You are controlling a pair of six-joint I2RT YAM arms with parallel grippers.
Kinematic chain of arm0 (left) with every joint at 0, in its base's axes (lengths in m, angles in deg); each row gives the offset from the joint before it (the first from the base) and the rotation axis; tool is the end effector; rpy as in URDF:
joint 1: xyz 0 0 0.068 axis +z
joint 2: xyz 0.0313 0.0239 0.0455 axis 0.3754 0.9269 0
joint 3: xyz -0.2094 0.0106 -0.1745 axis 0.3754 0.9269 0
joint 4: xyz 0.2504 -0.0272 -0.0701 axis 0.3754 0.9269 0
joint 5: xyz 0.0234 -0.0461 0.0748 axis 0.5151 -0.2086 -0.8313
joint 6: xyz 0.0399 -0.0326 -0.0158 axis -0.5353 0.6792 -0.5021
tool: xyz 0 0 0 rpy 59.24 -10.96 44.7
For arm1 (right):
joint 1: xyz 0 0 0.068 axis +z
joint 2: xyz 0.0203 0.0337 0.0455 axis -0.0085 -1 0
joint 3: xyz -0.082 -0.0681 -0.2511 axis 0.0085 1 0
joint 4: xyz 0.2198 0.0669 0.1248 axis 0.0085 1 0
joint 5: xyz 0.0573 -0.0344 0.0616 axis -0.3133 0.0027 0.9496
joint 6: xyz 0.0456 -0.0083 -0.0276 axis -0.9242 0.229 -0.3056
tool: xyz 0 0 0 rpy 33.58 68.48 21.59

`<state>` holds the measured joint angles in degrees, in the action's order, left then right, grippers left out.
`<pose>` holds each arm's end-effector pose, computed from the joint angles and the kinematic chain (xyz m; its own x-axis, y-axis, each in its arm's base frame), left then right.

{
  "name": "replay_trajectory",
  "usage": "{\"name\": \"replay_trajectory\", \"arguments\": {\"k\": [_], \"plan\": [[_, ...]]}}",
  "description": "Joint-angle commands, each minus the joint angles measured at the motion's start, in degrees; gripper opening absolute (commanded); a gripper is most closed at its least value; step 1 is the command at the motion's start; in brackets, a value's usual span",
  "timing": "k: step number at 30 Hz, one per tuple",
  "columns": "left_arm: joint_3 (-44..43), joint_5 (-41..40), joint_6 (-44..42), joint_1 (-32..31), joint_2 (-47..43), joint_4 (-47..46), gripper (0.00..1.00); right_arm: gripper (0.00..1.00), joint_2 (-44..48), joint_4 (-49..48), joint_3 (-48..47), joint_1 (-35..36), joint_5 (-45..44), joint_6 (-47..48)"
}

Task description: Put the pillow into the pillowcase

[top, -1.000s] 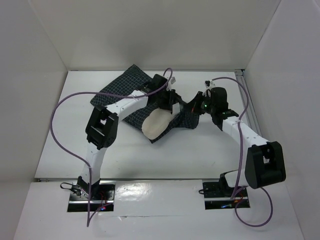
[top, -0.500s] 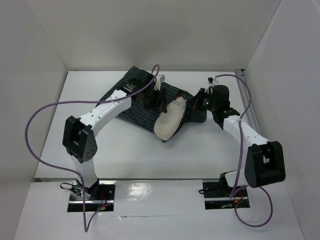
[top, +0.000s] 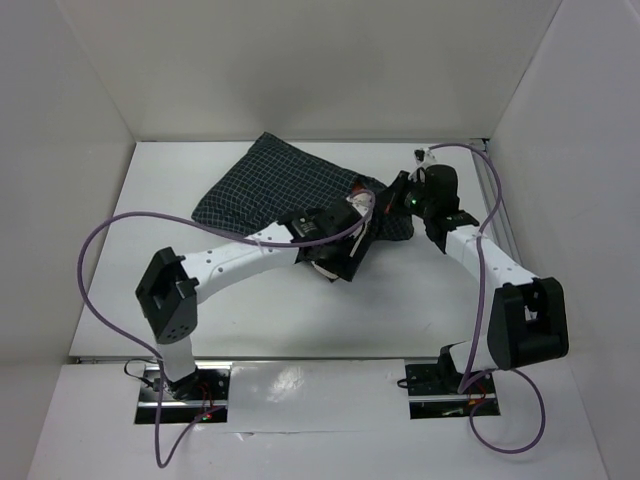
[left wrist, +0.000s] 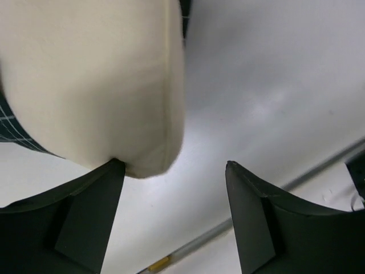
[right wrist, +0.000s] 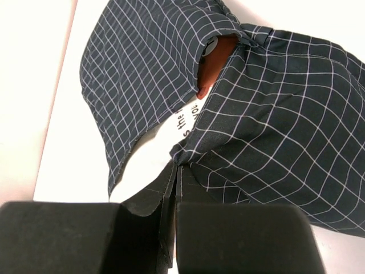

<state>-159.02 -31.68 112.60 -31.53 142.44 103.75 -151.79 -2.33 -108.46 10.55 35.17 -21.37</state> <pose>0.2335 -0.3100 0.2867 -0.7611 0.3006 -0.5748 0.4765 0.8604 -0.1810 0.3095 0.0686 0.2722 -0.5811 0.3593 -0.7302 -0.2542 0.7722 0.5823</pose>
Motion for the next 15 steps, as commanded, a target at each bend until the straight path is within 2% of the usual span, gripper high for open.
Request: {"name": "replay_trajectory", "arguments": {"k": [1, 6, 10, 13, 14, 15], "plan": [[-3.40, -10.73, 2.57, 0.85, 4.75, 1.56, 0.84, 0.00, 0.67, -4.54, -4.88, -0.49, 1.51, 1.11], [-3.49, -19.34, 3.73, 2.17, 6.17, 1.04, 0.79, 0.00, 2.24, -2.34, -5.41, -0.49, 2.04, 2.25], [-3.30, -20.76, 3.11, 2.69, 7.49, -1.51, 0.78, 0.00, 2.25, -1.73, -5.41, -0.49, 2.21, 2.78], [-3.31, -21.47, 3.64, 3.22, 8.71, -2.04, 0.70, 0.00, 0.07, -0.42, -6.81, -0.49, 4.75, 4.35], [-3.83, -21.47, 3.64, 3.22, 8.72, -2.04, 0.63, 0.00, -0.65, 0.37, -7.51, -0.49, 5.46, 4.97], [-4.36, -21.47, 3.64, 3.74, 9.33, -2.04, 0.28, 0.00, -1.26, 1.95, -8.04, -0.49, 5.47, 4.97]]}}
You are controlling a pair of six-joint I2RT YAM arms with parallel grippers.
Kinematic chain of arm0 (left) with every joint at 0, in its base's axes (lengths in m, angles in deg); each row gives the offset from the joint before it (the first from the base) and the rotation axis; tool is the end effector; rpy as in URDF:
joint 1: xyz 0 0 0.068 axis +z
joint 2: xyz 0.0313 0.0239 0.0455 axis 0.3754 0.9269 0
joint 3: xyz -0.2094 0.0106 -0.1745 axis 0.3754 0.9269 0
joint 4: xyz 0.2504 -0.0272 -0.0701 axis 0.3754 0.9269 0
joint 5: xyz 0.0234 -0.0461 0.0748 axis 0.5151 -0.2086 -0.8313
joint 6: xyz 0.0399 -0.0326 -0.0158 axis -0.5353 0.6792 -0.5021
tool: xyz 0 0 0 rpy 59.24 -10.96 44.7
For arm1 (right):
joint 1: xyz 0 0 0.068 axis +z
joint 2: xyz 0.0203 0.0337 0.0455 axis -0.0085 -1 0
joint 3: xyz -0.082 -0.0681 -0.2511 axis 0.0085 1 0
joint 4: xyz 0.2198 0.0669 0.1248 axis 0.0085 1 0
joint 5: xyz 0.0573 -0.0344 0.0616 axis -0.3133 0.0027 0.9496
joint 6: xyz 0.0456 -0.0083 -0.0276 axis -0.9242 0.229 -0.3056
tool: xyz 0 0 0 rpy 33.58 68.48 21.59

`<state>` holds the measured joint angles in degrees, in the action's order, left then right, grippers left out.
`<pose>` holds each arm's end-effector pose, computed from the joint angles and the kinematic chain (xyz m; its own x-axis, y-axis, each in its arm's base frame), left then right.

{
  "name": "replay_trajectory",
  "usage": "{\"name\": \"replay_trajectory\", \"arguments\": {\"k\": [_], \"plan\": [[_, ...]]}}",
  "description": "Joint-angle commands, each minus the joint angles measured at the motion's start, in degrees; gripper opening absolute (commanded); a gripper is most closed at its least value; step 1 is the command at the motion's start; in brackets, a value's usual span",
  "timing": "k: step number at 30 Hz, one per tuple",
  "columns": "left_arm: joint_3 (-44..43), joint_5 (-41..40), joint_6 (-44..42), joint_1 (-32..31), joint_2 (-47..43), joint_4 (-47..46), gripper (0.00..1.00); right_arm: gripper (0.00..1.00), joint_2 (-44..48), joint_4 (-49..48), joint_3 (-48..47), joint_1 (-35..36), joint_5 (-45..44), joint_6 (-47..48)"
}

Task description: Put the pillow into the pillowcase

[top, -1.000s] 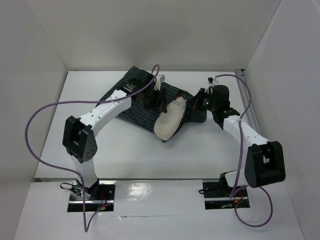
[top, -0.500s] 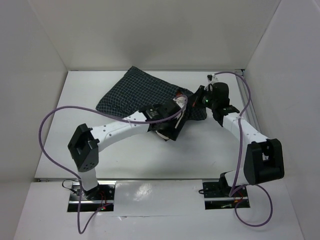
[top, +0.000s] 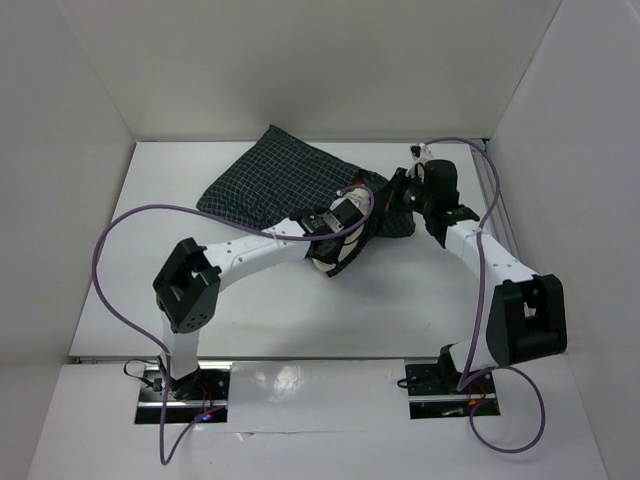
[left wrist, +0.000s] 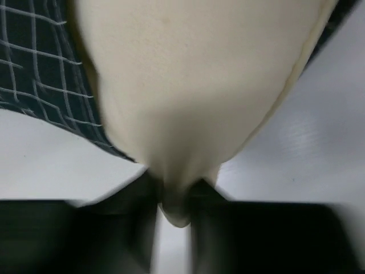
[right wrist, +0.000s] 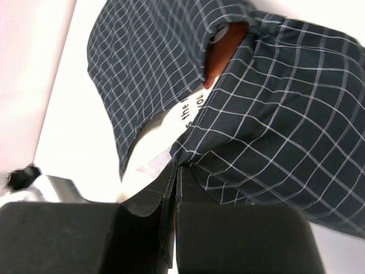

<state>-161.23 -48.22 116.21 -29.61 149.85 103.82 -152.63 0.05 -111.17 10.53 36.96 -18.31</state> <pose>0.2655 -0.3135 0.2518 -0.7555 0.2237 -0.6157 0.2592 0.9653 0.0327 0.3142 0.0703 0.2802 -0.5839 0.3091 -0.7507 -0.3012 0.7762 0.5538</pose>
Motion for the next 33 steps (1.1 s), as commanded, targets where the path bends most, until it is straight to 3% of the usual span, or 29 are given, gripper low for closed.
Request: {"name": "replay_trajectory", "arguments": {"k": [1, 2, 6, 13, 15, 16, 20, 23, 28, 33], "plan": [[-3.64, -4.92, 0.04, 2.61, 1.93, -2.11, 0.07, 0.00, -0.96, 0.36, -5.33, -0.46, 4.55, 2.61], [-5.04, -4.92, 0.64, 3.22, 3.58, -1.24, 0.00, 0.00, -2.18, 1.68, -7.25, -0.46, 4.56, 3.14], [-10.50, -0.02, 0.04, 6.39, 6.05, -1.31, 0.00, 0.00, -3.95, 4.76, -10.16, 0.06, 3.33, 3.14], [-16.92, 16.15, 0.03, 13.68, 8.42, -2.02, 0.00, 0.03, -10.54, 13.36, -18.86, 0.59, -4.31, 2.53], [-18.15, 16.78, 0.04, 14.22, 8.43, -2.02, 0.00, 0.22, -11.95, 16.44, -19.84, 0.59, -9.39, 2.53], [-18.15, 16.79, 0.04, 14.22, 8.43, -2.71, 0.00, 0.45, -11.95, 16.46, -19.84, 0.59, -11.77, 2.01], [-20.42, 18.01, 0.04, 14.74, 9.74, -4.13, 0.00, 0.77, -5.55, 12.95, -10.89, 1.11, -21.62, -3.35], [-22.45, 21.26, 0.74, 15.88, 11.76, -4.13, 0.00, 0.77, 0.08, 12.15, -3.33, 1.12, -25.85, -7.39], [-26.14, 23.11, 1.35, 15.89, 14.22, -4.13, 0.00, 0.75, 7.81, 4.52, 9.58, 5.76, -25.15, -14.33], [-27.29, 23.12, 1.35, 15.89, 14.85, -4.13, 0.00, 0.68, 4.06, 0.11, 8.56, 8.94, -26.03, -14.96]]}}
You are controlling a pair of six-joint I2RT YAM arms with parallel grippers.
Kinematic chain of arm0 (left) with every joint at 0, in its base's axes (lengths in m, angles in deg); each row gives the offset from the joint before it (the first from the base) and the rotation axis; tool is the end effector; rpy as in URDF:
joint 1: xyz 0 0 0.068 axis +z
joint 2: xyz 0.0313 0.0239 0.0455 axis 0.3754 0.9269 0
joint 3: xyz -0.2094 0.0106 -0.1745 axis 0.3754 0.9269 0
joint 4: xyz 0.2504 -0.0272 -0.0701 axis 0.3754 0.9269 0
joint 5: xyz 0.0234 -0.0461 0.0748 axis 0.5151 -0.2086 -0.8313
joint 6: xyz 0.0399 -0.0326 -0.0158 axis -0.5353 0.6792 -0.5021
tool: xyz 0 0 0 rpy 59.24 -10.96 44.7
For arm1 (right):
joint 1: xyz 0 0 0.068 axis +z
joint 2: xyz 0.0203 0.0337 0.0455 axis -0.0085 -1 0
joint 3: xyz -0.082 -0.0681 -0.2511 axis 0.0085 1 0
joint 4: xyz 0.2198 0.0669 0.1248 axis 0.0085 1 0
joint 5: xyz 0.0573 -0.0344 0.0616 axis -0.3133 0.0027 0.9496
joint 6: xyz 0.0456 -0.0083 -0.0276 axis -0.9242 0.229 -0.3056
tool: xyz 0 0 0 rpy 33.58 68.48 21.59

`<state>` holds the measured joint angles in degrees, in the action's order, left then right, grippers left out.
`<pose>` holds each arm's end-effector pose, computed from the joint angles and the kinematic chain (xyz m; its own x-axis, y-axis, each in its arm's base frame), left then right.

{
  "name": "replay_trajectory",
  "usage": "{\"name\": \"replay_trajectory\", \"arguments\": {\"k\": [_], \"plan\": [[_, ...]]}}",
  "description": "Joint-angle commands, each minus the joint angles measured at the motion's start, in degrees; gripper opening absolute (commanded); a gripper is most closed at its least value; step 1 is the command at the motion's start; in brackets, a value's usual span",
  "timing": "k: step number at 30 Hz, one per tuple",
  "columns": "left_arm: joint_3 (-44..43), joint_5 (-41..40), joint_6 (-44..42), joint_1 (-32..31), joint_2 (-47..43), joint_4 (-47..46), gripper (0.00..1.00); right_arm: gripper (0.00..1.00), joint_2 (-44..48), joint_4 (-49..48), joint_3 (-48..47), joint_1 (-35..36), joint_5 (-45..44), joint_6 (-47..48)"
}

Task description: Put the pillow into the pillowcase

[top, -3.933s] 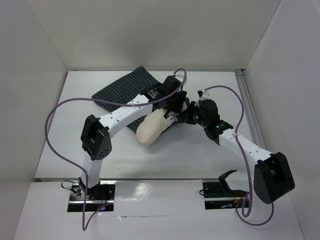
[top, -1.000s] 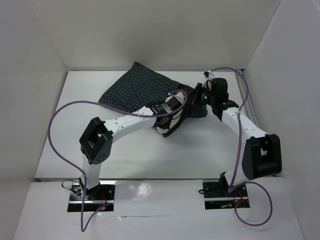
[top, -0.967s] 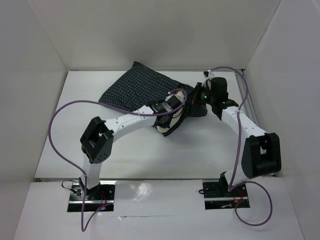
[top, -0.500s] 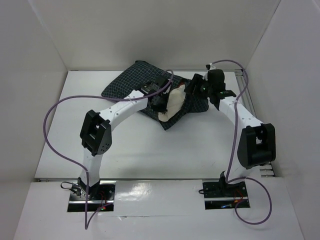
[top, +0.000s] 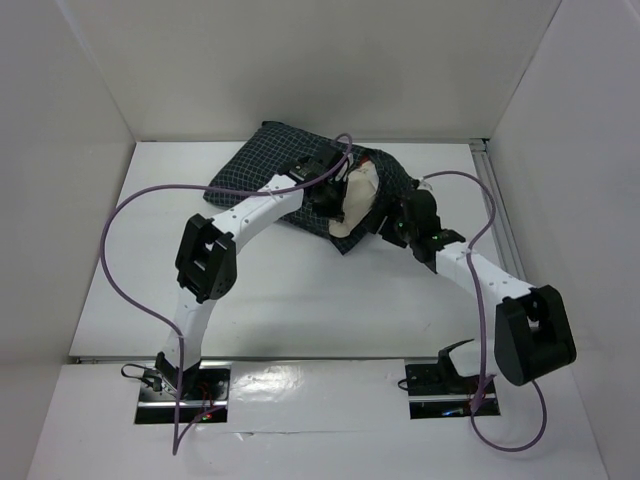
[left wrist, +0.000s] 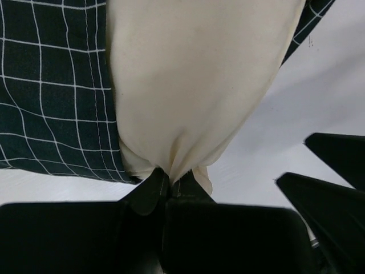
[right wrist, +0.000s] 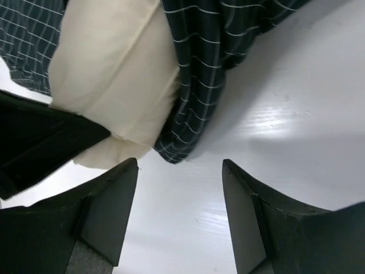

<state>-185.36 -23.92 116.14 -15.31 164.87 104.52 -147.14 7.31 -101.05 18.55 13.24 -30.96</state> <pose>0.3867 -0.2964 0.2686 -0.8368 0.0209 -0.5471 0.2393 0.9128 -0.3311 0.2697 0.0881 0.2341 -0.6242 0.4596 -0.6318 0.0996 0.8489 0.5192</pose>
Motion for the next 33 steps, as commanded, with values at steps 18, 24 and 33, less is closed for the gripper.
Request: {"name": "replay_trajectory", "arguments": {"k": [18, 24, 33], "plan": [[-3.69, -2.86, 1.42, 1.59, -0.70, -4.30, 0.00, 0.38, -20.42, -8.11, -13.61, 0.92, -12.59, -4.59], [-4.22, -2.86, 0.89, 1.07, -0.70, -4.30, 0.00, 0.14, -21.66, -9.96, -13.61, 0.92, -13.13, -4.16], [-3.96, -4.71, 4.31, 1.07, 0.36, -5.87, 0.00, 0.00, -12.09, -4.61, -12.20, 1.44, -5.14, 5.15]]}}
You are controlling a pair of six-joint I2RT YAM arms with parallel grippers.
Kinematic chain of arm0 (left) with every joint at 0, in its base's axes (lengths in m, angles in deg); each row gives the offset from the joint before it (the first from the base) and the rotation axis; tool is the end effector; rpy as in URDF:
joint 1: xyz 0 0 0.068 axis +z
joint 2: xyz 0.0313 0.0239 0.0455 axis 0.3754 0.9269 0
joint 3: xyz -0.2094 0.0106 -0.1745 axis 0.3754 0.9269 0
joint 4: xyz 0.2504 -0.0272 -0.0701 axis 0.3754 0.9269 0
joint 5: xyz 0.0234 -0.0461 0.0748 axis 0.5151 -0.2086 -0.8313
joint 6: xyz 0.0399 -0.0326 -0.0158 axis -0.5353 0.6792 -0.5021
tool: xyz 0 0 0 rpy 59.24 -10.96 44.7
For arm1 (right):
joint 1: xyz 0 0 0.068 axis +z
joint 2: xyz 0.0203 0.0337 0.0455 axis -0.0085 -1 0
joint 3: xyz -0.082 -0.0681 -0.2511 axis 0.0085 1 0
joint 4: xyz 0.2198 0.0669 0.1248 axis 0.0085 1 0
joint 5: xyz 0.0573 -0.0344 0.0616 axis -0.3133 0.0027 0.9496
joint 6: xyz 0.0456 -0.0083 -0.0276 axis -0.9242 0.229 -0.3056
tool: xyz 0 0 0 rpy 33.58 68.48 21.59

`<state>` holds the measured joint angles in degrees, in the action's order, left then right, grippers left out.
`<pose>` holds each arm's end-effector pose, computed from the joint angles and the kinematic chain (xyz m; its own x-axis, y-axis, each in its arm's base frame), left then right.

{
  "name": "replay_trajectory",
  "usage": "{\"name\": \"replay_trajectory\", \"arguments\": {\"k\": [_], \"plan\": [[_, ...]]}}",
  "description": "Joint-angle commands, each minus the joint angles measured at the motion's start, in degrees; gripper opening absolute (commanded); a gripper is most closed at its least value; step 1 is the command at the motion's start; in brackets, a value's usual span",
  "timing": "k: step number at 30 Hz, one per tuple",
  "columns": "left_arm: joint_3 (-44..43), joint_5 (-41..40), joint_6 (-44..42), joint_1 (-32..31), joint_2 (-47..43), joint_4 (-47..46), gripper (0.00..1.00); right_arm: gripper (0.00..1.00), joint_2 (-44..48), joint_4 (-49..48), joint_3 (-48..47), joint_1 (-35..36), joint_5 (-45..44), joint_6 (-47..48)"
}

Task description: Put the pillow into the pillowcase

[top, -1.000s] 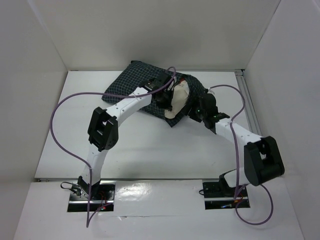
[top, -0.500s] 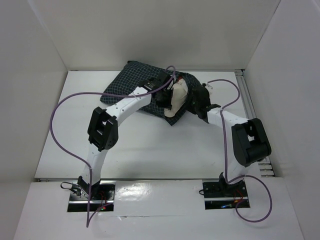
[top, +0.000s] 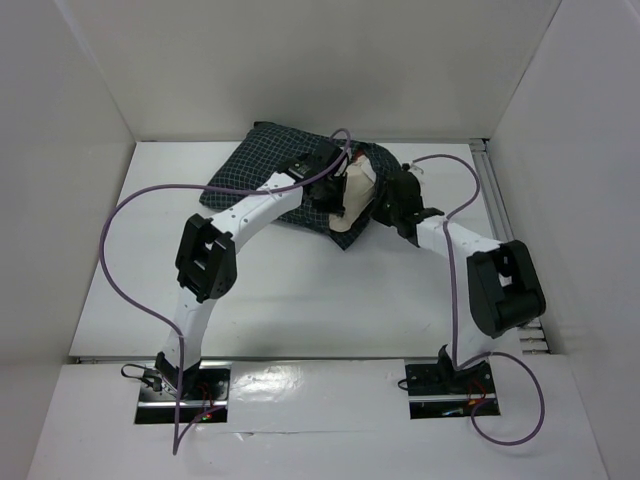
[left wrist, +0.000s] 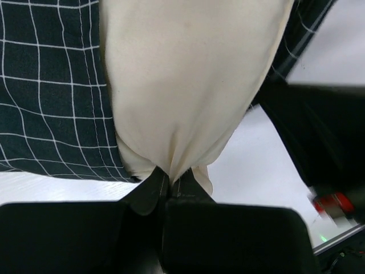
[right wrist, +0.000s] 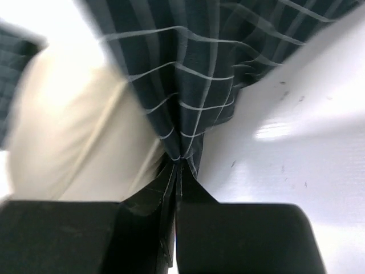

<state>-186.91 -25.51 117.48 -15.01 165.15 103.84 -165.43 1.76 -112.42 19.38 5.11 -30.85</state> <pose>0.3916 -0.2956 0.2758 -0.8198 -0.0220 -0.5723 0.2119 0.9167 -0.3387 0.3375 0.1104 0.2119 -0.5756 0.4619 -0.6748 0.1835 0.8771 0.4438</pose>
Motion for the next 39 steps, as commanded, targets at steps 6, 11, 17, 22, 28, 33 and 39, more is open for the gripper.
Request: {"name": "replay_trajectory", "arguments": {"k": [6, 11, 17, 22, 28, 33, 39], "plan": [[-3.01, -3.55, 8.87, 0.76, 2.18, -10.21, 0.00, 0.00, 13.86, 6.93, -2.59, 3.08, 17.46, 13.83], [-7.93, -3.02, 12.57, 0.76, 5.69, -10.21, 0.00, 0.00, 18.42, 7.20, -3.82, 3.08, 35.33, 16.31], [-10.48, -3.02, 14.85, 0.76, 8.33, -11.36, 0.00, 0.00, 20.71, 4.68, -6.99, 3.60, 47.73, 15.44], [-8.32, -0.83, 13.71, -0.47, 8.35, -9.51, 0.00, 0.00, 23.19, 7.61, -9.08, 0.45, 39.86, 16.63], [0.84, 6.80, 7.92, -0.47, -6.49, -10.04, 0.45, 0.00, 18.88, 15.89, -9.10, -2.90, 28.34, 20.69], [0.15, 12.36, 5.98, -0.47, -11.96, -6.71, 0.85, 0.00, 11.42, 13.96, -9.35, -3.51, 22.34, 21.31], [7.25, 4.99, 4.83, 2.34, -20.03, -1.61, 0.79, 0.00, 2.55, 18.25, -16.81, -2.38, 17.95, 21.32]]}}
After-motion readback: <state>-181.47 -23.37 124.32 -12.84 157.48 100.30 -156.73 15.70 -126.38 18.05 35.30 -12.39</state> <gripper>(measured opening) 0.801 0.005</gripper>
